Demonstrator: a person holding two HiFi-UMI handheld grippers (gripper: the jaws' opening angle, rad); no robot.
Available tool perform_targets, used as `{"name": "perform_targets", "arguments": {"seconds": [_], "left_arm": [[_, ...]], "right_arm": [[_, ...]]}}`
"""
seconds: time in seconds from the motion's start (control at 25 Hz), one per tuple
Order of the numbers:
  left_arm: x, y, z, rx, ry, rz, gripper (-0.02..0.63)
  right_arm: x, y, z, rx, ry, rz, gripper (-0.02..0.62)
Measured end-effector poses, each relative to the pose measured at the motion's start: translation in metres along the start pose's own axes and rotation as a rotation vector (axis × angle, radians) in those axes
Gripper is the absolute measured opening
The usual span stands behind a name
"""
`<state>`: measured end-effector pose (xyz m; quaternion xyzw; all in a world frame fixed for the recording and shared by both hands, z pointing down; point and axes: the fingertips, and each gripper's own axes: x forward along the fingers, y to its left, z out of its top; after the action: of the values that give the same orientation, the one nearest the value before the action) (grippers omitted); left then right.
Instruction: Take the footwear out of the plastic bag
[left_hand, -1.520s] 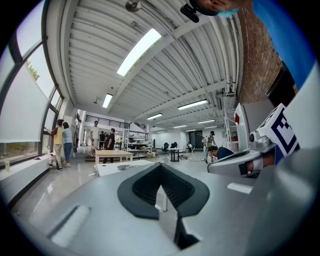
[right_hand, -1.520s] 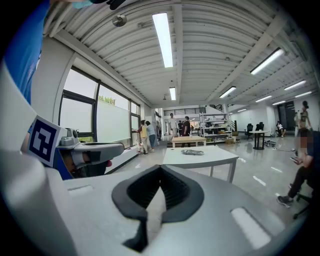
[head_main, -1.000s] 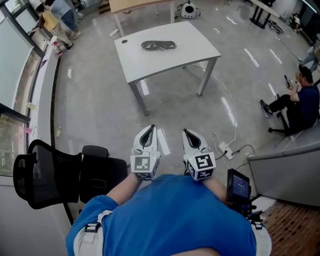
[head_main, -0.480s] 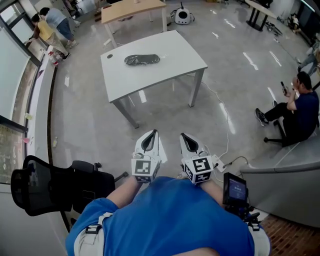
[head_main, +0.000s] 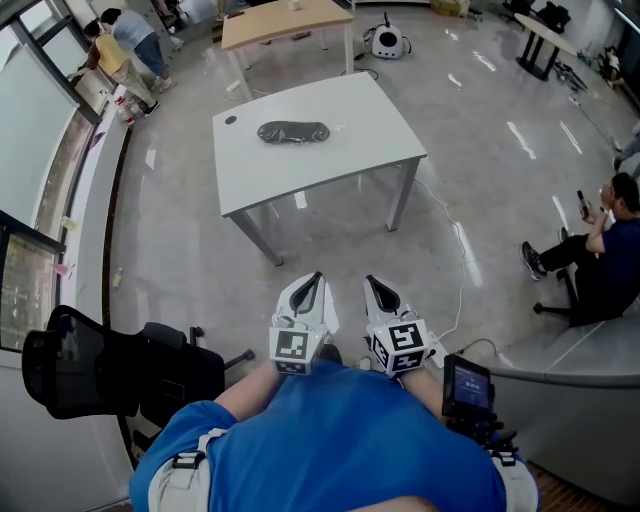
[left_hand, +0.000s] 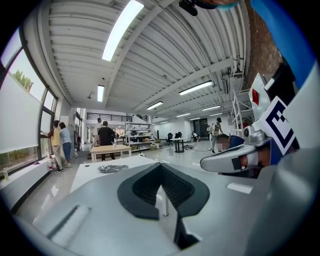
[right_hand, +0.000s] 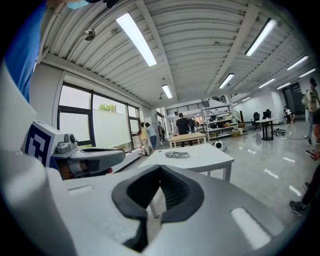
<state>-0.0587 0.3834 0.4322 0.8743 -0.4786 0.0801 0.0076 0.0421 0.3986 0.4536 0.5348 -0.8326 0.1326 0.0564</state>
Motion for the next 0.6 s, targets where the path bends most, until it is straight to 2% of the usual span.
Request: {"name": "perform_targets", "arguments": {"seconds": [0.32, 0.6], "left_arm": [[0.05, 0.046, 0.003, 0.003, -0.014, 0.037, 0.008], [0.104, 0.114, 0.014, -0.028, -0.043, 0.068, 0.006]], "right_arm": [[0.066, -0.014, 0.02, -0.026, 0.011, 0.04, 0.003], [0.15, -0.021, 0.043, -0.054, 0.035, 0.065, 0.003]]}}
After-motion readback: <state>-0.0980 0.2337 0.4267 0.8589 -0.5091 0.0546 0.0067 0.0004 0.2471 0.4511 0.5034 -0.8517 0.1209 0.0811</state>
